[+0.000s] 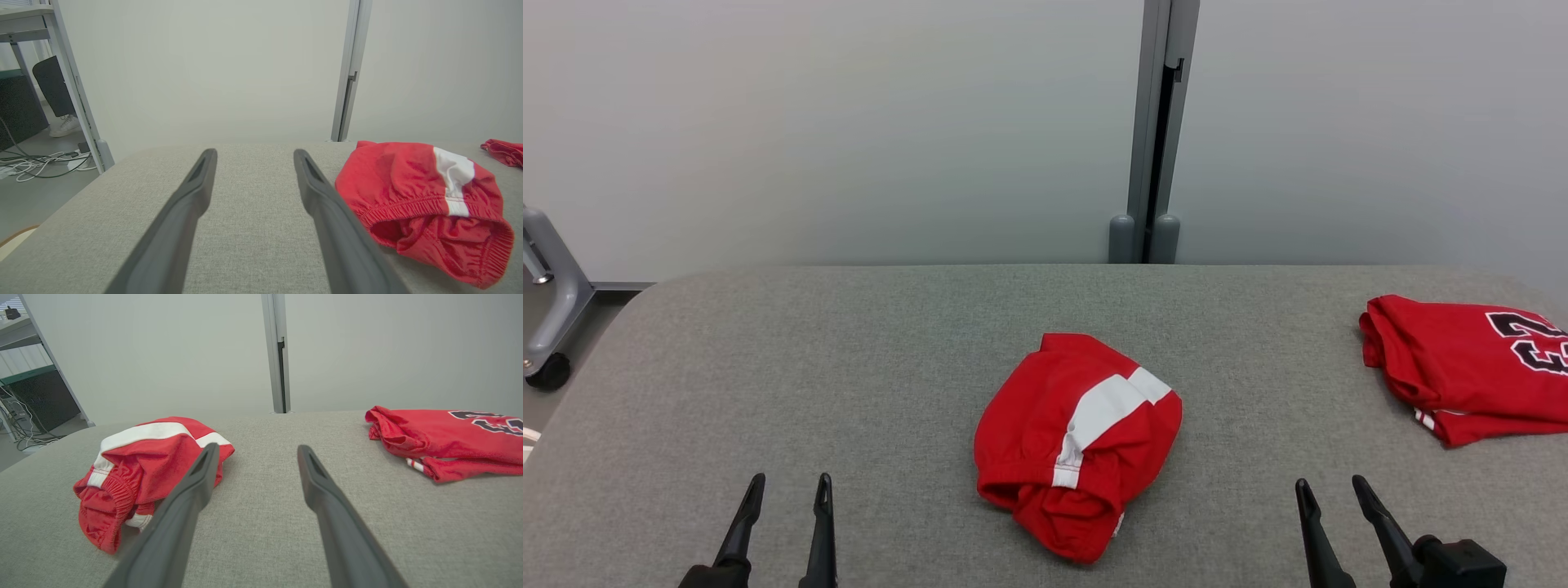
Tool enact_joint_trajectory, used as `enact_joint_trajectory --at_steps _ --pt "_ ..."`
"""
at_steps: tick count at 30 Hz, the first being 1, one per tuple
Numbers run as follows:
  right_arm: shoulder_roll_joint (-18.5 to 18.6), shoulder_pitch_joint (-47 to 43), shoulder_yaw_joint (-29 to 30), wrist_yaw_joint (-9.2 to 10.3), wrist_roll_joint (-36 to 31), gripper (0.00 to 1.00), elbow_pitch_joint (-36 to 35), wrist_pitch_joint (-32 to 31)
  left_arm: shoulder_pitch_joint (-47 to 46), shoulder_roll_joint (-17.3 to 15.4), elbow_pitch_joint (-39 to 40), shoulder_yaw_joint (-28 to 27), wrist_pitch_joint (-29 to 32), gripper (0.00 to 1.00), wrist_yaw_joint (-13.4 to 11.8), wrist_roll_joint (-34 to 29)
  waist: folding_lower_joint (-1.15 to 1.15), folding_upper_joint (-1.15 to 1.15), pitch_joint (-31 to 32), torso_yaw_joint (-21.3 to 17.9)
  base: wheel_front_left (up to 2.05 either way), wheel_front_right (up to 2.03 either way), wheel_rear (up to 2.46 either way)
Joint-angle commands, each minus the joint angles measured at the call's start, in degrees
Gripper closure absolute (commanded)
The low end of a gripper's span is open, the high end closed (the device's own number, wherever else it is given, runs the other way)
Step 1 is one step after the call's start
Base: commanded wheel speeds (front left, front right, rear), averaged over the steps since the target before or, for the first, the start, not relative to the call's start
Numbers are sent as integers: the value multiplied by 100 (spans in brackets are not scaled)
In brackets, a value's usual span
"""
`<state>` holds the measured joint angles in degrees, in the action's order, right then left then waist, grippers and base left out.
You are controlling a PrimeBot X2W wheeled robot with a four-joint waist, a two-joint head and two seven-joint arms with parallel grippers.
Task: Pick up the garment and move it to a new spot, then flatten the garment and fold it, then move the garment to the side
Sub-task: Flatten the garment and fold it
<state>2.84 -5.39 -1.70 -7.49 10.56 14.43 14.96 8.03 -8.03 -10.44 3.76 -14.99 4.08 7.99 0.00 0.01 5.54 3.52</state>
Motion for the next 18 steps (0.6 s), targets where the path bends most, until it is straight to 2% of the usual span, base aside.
enact_joint_trajectory --at_steps 1,18 --pt "10 19 -1 -1 31 0 15 3 -79 20 -12 -33 -25 0 35 -42 0 -1 -6 -3 0 0 0" --pt "10 67 -7 -1 26 0 59 9 -144 125 -93 -142 -26 0 153 -176 0 -1 -52 -56 0 0 0"
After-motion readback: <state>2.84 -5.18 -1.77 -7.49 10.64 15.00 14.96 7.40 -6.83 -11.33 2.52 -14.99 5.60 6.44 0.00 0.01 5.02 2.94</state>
